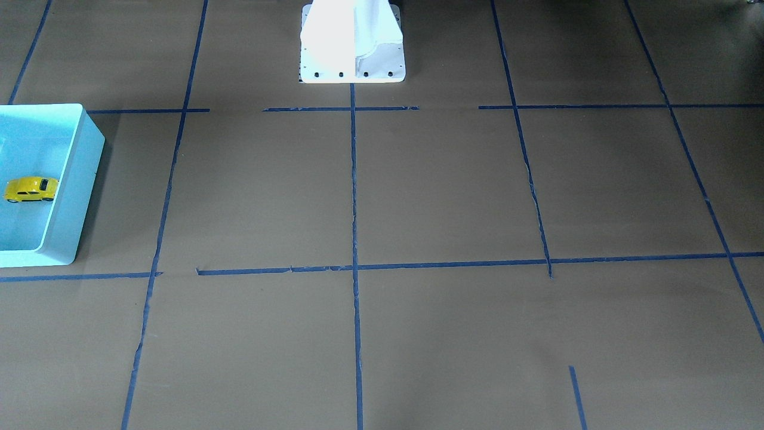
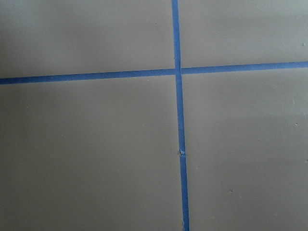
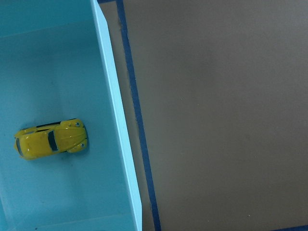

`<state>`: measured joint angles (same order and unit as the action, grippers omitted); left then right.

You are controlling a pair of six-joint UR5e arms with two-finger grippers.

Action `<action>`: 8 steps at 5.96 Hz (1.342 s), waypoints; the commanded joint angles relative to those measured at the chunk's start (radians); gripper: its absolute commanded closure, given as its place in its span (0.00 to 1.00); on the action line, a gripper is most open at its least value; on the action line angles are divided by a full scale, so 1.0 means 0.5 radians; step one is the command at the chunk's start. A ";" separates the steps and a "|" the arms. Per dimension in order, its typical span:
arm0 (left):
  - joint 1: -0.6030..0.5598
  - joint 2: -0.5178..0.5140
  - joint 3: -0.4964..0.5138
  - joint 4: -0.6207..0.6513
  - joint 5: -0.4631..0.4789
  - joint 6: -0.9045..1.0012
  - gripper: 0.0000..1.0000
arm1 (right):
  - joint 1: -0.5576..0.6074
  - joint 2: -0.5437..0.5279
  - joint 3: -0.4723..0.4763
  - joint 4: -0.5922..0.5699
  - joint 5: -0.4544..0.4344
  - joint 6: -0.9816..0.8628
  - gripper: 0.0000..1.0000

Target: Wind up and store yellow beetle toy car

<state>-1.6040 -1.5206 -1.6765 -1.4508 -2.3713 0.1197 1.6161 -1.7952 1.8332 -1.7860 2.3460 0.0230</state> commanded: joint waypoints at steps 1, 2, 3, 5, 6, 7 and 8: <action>0.002 0.004 0.000 -0.001 0.003 0.003 0.00 | 0.001 0.038 -0.028 0.105 -0.099 0.064 0.00; 0.002 0.010 0.000 -0.001 0.003 0.006 0.00 | 0.001 0.041 -0.013 0.108 -0.099 0.074 0.00; 0.002 0.010 0.003 -0.001 0.003 0.006 0.00 | 0.001 0.041 -0.019 0.111 -0.102 0.089 0.00; 0.002 0.004 -0.003 -0.001 0.003 0.000 0.00 | 0.001 0.032 -0.037 0.111 -0.102 0.083 0.00; 0.002 -0.002 -0.006 -0.001 0.003 0.000 0.00 | 0.001 0.035 -0.028 0.111 -0.090 0.089 0.00; 0.002 0.001 -0.006 -0.001 0.003 0.000 0.00 | 0.001 0.035 -0.034 0.111 -0.093 0.089 0.00; 0.002 0.001 -0.006 -0.001 0.003 0.000 0.00 | 0.001 0.041 -0.022 0.111 -0.087 0.083 0.00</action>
<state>-1.6030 -1.5203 -1.6795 -1.4512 -2.3700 0.1196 1.6168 -1.7770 1.8187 -1.7303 2.3003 0.0664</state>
